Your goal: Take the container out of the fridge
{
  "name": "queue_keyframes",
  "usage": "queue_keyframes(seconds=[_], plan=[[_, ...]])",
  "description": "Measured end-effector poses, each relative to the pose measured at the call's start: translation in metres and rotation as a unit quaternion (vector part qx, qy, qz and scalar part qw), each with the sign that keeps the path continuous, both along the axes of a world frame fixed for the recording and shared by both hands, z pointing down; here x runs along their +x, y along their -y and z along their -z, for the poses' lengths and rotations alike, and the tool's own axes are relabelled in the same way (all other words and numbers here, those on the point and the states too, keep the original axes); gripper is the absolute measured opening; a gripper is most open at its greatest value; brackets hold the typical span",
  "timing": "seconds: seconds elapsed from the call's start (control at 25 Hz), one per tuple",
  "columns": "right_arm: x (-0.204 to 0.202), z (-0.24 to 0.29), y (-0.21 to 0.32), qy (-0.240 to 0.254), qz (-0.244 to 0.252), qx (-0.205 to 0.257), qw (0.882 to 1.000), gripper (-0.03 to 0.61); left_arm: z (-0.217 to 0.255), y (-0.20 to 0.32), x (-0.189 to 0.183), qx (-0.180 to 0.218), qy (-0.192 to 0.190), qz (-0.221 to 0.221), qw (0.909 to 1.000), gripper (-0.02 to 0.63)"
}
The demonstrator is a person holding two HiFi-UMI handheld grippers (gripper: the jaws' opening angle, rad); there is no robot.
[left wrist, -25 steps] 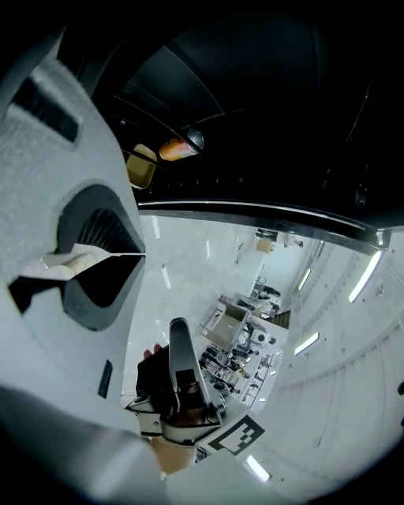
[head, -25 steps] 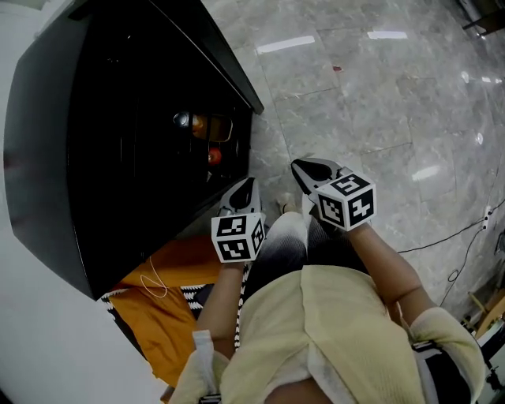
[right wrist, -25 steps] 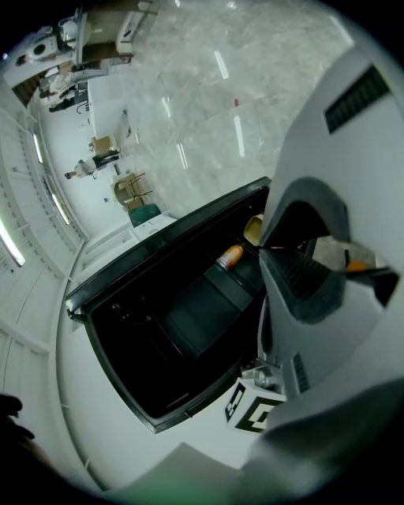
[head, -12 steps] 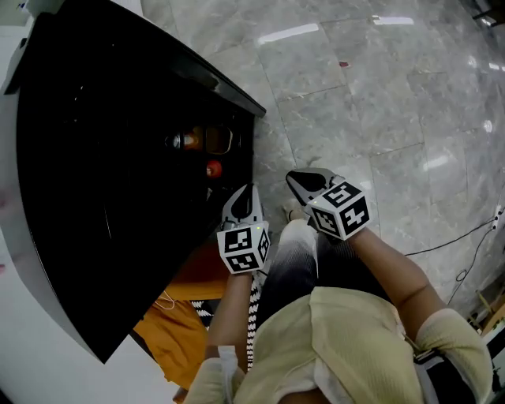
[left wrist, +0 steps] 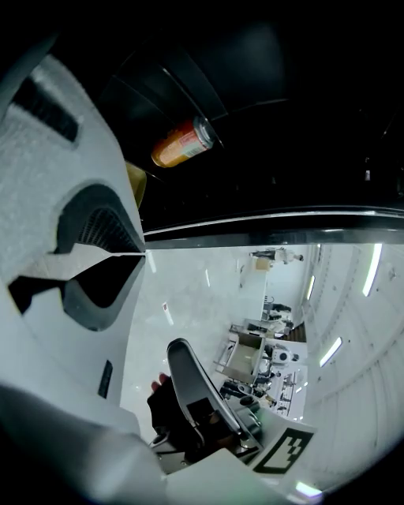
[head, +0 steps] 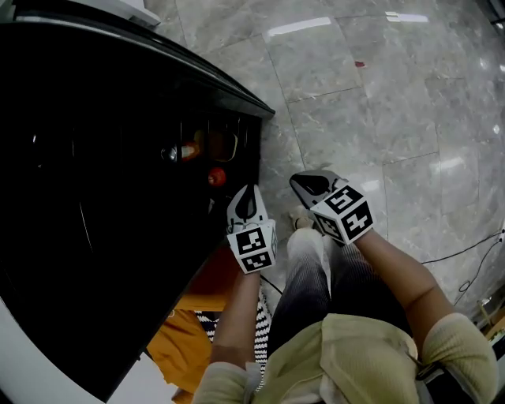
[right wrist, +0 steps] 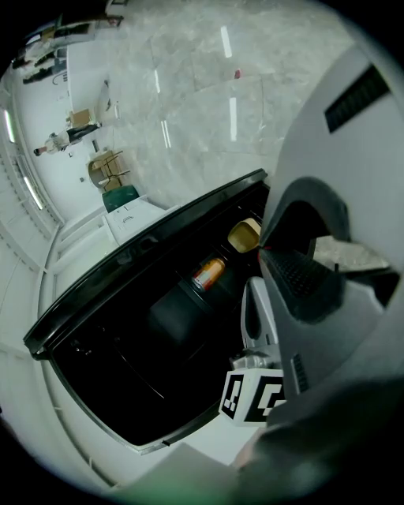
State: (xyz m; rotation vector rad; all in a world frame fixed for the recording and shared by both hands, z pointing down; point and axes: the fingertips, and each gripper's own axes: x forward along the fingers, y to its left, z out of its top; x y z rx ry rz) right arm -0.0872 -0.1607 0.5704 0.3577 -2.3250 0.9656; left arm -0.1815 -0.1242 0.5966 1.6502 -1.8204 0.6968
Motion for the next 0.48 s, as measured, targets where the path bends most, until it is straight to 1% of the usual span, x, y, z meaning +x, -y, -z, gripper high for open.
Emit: queue_keyframes(seconds=[0.16, 0.28, 0.48], plan=[[-0.007, -0.021, 0.0, 0.0, 0.019, 0.0, 1.0, 0.031, -0.034, 0.0, -0.011, -0.019, -0.004, 0.005, 0.9998, 0.028], [-0.013, -0.042, 0.003, -0.007, 0.024, 0.007, 1.0, 0.031, -0.063, 0.006, -0.024, -0.032, 0.009, -0.004, 0.9994, 0.028], [-0.014, -0.07, 0.007, -0.011, 0.015, 0.009, 1.0, 0.031, -0.093, 0.013, -0.041, -0.043, 0.026, 0.007, 0.9987, 0.028]])
